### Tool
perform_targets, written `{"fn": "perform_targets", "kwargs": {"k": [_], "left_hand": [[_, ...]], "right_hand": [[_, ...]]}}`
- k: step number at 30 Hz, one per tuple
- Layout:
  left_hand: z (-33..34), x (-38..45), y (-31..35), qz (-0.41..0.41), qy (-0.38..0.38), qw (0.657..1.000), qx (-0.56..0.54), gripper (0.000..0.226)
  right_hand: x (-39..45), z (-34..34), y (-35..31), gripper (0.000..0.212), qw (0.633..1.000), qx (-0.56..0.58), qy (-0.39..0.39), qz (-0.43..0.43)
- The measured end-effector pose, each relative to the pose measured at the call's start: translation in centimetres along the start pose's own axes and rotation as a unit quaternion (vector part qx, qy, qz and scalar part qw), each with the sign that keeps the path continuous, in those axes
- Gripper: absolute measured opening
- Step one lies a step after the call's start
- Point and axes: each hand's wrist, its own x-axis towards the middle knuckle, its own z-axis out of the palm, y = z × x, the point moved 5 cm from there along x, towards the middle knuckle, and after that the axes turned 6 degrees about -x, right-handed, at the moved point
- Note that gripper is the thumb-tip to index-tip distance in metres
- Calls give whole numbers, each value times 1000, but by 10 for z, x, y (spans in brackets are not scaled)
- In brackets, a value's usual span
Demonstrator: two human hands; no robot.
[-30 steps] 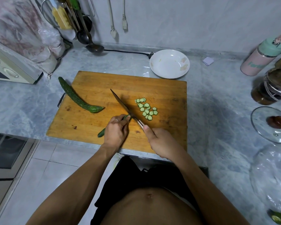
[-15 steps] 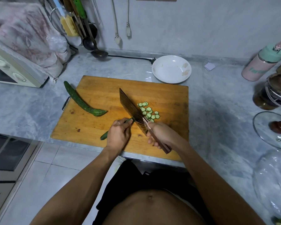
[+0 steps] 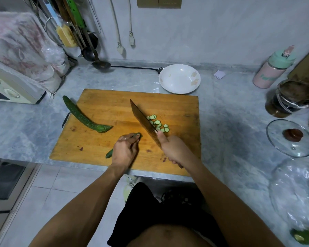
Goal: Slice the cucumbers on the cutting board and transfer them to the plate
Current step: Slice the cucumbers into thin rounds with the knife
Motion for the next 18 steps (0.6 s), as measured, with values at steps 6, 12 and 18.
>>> {"fn": "perform_targets", "kwargs": {"k": [6,12,18], "left_hand": [[1,-2,0,-13,19,1000,-9,28],[1,-6,2,-53,8,998,-23,29],[1,-6,2,-46,0,999,-5,32]], "right_hand": [[0,-5,5,70,999,1,-11,-30],[-13,3,-1,73,997,-5,-34,-75],[-20,10,2,69,996,-12,-41,-77]]}}
